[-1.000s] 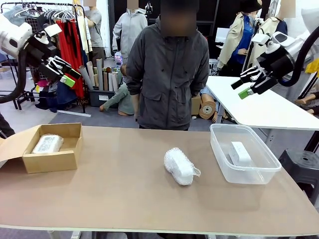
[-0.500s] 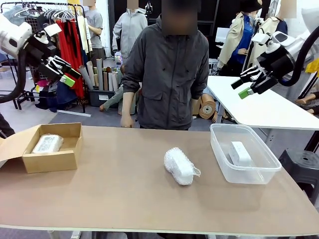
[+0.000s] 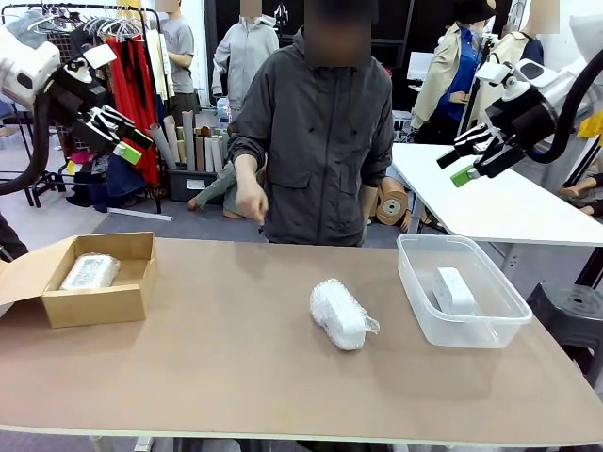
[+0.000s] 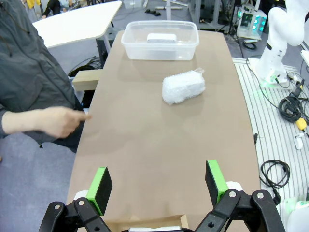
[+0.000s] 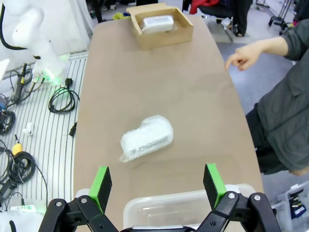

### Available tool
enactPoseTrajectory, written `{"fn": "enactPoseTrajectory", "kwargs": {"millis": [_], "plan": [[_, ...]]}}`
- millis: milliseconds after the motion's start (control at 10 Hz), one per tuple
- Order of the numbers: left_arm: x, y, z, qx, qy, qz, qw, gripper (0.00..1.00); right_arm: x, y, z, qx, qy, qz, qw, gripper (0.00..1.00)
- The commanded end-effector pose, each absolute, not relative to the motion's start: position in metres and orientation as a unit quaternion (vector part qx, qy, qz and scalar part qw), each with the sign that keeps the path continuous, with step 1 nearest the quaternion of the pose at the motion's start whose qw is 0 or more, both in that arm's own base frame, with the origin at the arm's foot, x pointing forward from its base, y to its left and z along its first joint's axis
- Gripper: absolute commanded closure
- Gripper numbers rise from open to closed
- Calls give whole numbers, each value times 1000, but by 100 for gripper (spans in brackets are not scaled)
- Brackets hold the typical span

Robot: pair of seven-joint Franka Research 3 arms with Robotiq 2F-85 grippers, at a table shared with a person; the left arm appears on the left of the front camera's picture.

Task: Separate and place wrapped and unwrapped clocks.
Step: Pick up the Digital clock indicated by the person.

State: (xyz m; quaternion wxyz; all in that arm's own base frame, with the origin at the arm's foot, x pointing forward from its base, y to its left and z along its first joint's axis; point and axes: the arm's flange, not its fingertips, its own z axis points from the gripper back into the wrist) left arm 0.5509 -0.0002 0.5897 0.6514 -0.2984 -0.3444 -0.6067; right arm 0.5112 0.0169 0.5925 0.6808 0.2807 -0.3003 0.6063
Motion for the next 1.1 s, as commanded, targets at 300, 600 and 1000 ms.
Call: {"fn": "enactPoseTrajectory", "kwargs": {"millis": [300,600,1000], "plan": [[549,1,590,-300,-345,-609,648,0,510,15,594,274,-301,616,674,0],[549,1,590,-300,-345,-609,648,0,510,15,594,274,-301,616,674,0],[549,1,590,-300,-345,-609,648,0,510,15,594,274,-301,616,674,0]]}}
